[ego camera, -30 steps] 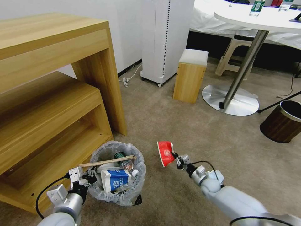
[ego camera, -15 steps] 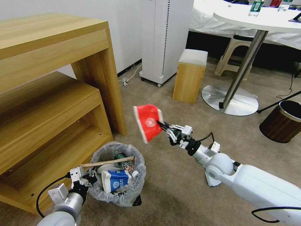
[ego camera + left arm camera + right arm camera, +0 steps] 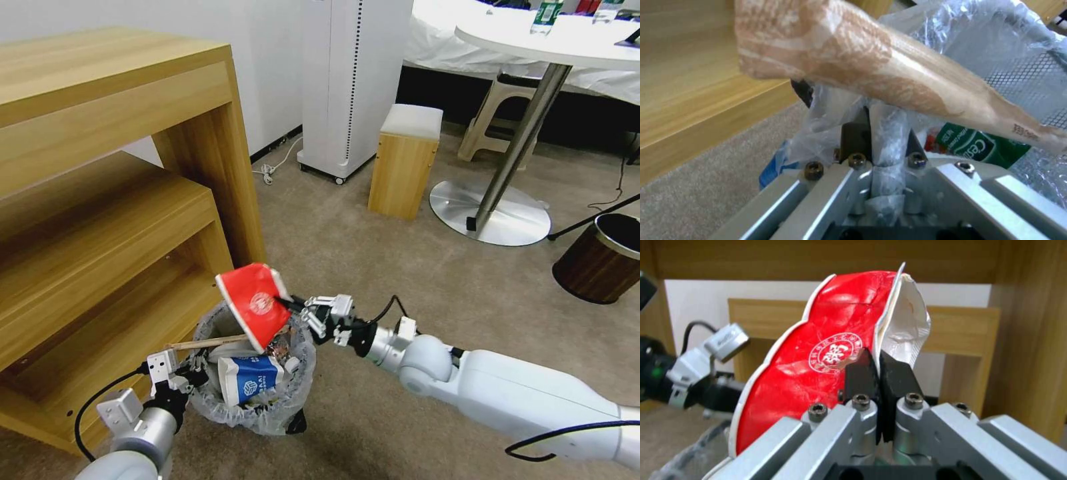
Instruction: Pick up the trash bin and place the garbage on the floor into it.
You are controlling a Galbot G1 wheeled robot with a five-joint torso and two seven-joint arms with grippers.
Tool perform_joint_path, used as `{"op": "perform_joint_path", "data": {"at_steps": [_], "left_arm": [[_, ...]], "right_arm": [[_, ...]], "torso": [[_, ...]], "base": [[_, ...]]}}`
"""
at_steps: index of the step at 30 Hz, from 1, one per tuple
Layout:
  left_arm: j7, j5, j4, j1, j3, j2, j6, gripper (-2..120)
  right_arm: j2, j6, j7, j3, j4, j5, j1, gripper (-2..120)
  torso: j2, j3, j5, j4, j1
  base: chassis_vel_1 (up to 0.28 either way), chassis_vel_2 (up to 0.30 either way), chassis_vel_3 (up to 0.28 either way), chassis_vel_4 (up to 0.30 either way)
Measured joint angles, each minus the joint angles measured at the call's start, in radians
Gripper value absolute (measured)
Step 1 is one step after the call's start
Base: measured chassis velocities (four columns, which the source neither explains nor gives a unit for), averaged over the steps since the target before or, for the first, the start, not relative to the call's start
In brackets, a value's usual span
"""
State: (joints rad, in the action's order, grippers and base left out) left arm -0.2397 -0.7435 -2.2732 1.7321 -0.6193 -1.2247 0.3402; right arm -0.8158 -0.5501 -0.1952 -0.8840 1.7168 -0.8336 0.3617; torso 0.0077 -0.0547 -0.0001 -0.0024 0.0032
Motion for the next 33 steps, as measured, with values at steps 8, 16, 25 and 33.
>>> {"op": "perform_joint_path", "data": {"at_steps": [8, 16, 25, 33], "left_arm": [[-0.002, -0.004, -0.007, 0.000, -0.006, -0.001, 0.000, 1], [-0.004, -0.004, -0.018, 0.003, -0.001, -0.014, 0.002, 1], [-0.001, 0.004, -0.033, 0.019, 0.001, -0.019, 0.002, 1], [-0.002, 0.007, -0.036, 0.019, 0.010, -0.023, 0.004, 1]], "right_arm": [[-0.017, 0.007, 0.008, -0.026, -0.022, 0.019, 0.010, 0], [-0.019, 0.008, 0.014, -0.010, -0.046, 0.039, 0.064, 0], [-0.030, 0.033, 0.070, -0.005, -0.084, 0.038, 0.087, 0], [-0.053, 0.078, 0.156, -0.013, -0.130, 0.106, 0.084, 4]], "torso": [[0.000, 0.000, 0.0001, -0.0001, 0.000], [0.000, 0.000, 0.0000, -0.0002, 0.000], [0.000, 0.000, 0.0002, -0.0001, 0.000], [0.000, 0.000, 0.0002, 0.0000, 0.000]], "base": [[0.000, 0.000, 0.000, 0.000], [0.000, 0.000, 0.000, 0.000], [0.000, 0.000, 0.000, 0.000], [0.000, 0.000, 0.000, 0.000]]}}
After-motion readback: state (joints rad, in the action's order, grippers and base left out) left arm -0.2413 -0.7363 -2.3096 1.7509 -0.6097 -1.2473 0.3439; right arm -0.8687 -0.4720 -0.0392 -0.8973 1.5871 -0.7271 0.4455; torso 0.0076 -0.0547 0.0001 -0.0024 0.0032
